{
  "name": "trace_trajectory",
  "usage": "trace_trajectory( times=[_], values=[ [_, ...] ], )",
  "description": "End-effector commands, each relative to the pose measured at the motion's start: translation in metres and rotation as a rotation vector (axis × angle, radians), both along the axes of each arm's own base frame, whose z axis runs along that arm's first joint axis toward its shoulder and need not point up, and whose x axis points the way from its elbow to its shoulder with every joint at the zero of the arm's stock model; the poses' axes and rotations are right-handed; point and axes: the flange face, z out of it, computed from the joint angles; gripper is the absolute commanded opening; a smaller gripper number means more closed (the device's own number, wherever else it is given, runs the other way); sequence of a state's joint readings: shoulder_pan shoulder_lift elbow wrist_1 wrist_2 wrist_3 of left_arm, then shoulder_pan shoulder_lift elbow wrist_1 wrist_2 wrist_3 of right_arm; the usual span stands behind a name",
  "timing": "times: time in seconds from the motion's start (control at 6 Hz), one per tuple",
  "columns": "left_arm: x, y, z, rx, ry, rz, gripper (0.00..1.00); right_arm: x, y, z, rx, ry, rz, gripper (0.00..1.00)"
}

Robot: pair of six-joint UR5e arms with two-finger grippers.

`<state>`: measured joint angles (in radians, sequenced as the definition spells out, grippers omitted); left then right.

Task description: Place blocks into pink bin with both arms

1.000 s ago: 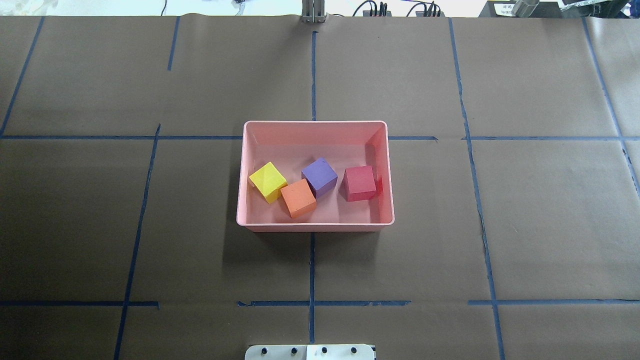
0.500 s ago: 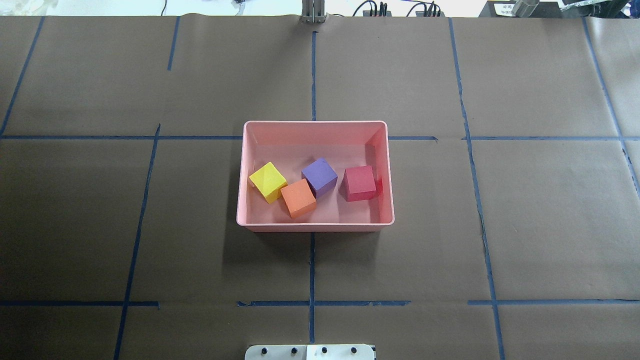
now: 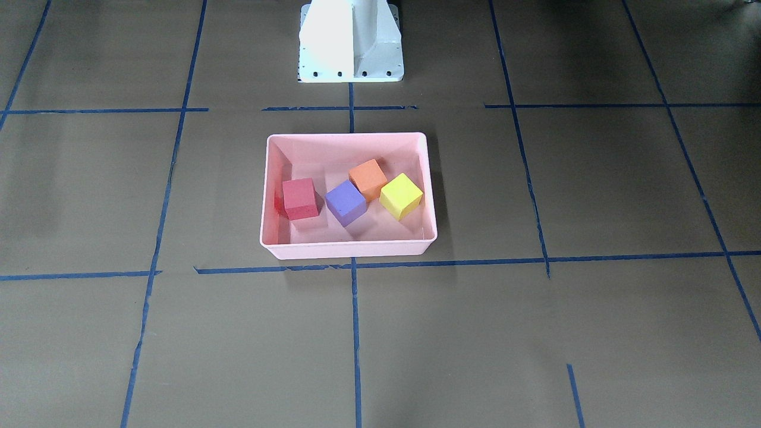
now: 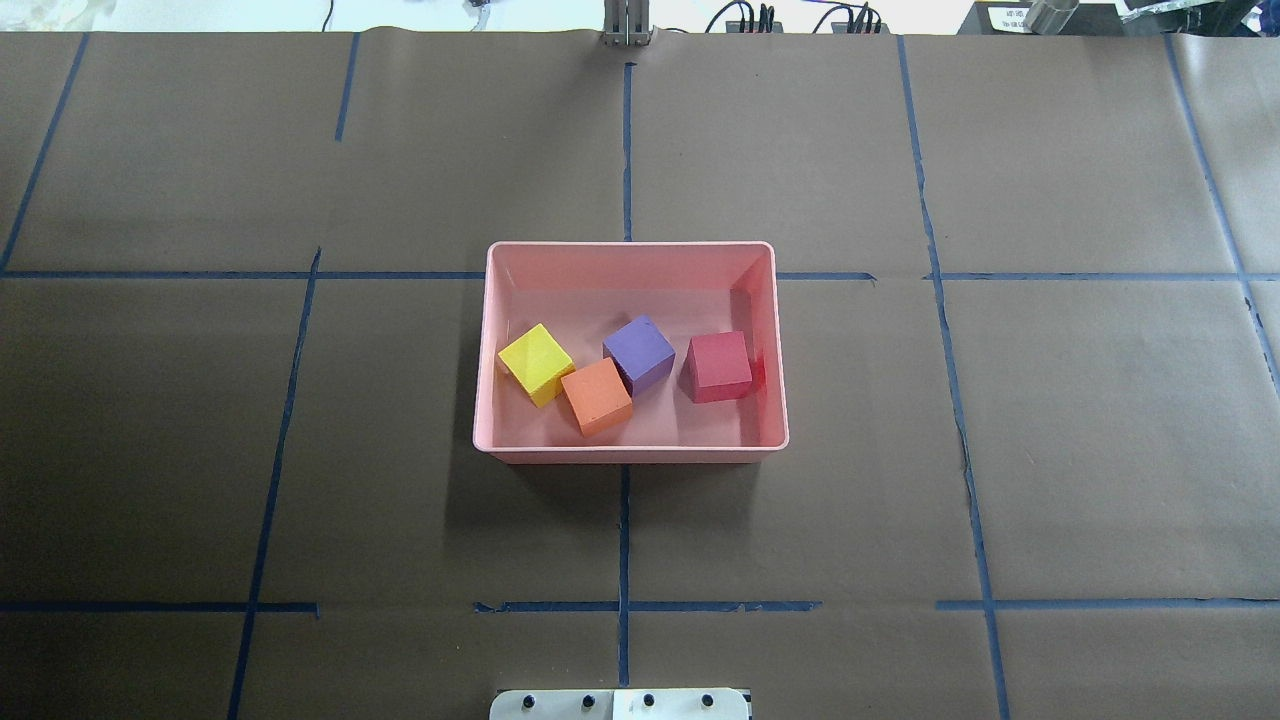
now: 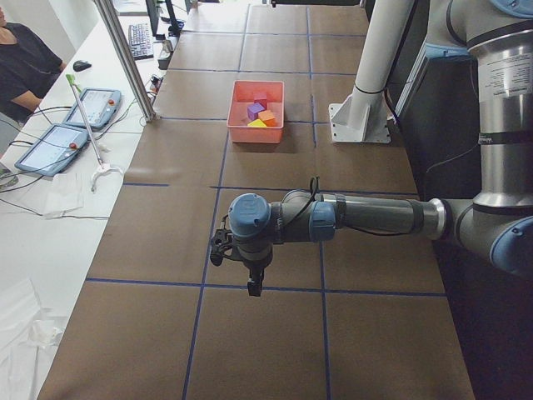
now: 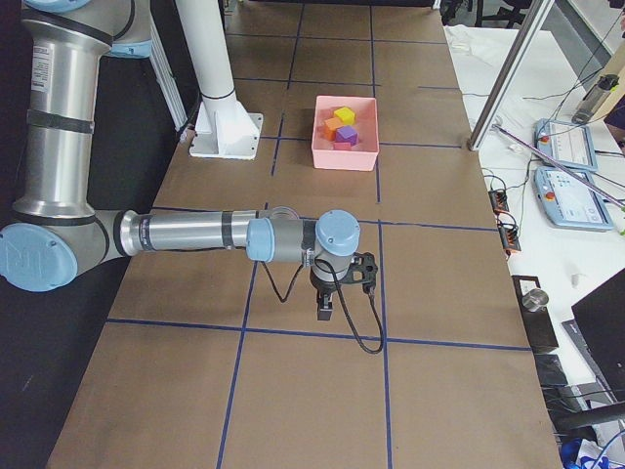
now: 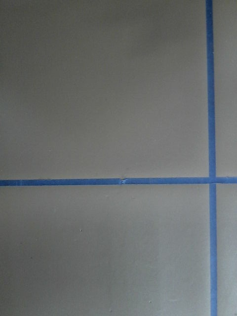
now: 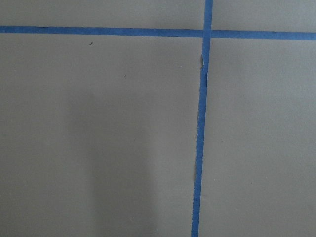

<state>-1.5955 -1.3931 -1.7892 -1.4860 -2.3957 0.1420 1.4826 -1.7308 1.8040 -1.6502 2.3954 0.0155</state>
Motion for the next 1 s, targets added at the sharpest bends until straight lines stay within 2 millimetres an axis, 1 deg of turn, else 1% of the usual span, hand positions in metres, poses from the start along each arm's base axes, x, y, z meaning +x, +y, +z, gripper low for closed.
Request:
trace_trajectory(
  times=[0.0,0.17,0.67,0.83],
  values=[
    [0.005,0.011,0.000,0.096,0.062,0.001,1.00,-0.002,-0.001,0.000,0.007,-0.001,-0.009,1.00],
    [0.005,0.018,0.009,0.130,0.060,0.001,1.00,-0.001,0.000,-0.002,0.012,-0.008,-0.009,1.00],
    [0.004,0.014,-0.001,0.157,0.055,0.001,1.00,0.001,-0.001,-0.008,0.026,-0.012,-0.003,1.00],
    [0.004,0.016,-0.002,0.160,0.055,0.001,1.00,0.004,0.003,-0.006,0.021,-0.015,0.004,1.00]
  ],
)
